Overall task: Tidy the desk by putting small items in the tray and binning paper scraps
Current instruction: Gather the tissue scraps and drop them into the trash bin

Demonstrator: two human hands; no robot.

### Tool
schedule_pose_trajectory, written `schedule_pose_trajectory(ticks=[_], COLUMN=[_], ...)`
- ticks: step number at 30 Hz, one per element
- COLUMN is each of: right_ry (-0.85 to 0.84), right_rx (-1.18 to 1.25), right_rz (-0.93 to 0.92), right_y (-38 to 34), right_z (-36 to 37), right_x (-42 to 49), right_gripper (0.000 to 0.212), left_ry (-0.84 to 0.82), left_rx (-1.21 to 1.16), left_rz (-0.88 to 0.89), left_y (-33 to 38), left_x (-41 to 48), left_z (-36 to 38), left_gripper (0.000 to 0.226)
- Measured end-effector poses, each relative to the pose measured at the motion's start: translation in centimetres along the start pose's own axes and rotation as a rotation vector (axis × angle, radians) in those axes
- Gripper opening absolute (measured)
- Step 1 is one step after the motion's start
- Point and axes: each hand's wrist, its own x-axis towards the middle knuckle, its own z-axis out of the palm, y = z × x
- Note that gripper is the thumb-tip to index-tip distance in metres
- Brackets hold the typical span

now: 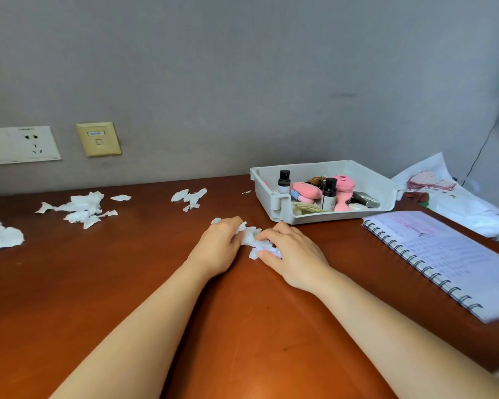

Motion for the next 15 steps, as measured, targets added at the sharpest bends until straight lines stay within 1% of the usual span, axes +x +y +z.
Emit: schedule_pose_trajectory(ticks=[3,5,9,11,13,15], right_ry=[0.060,0.084,0.085,0.084,0.093,0.138], right_rx=[-0.058,-0.107,-0.134,-0.126,-0.060,0.085], right_rz=[0.024,0.032,0.084,0.079,0.086,0.114], right_y=[-0.7,-1.0,-1.4,-1.7,-1.9,-1.8], right_z=[-0.2,-0.3,-0.8,-1.0,-1.1,-1.3], right_x=[-0.1,-0.4,-1.4,-2.1,-2.6,-3.0], right_gripper=[0.021,0.016,0.025,0.025,0.027,0.031], left_ry=[0.064,0.110,0.196,0.235,0.275,0.316], left_rx=[0.004,-0.019,-0.131,-0.176,-0.217,-0.267], left_rz=[0.001,-0.004,-0.053,-0.080,-0.091,-0.101], left_y=[0.2,0.5,1.1,1.4,2.0,2.8], left_x=[-0.7,-1.2,-2.6,-3.4,-4.2,-5.0], left_z=[-0.2,-0.4,-1.1,-1.3,-1.6,-1.9], left_gripper=[0.021,0.023,0.030,0.032,0.034,0.038])
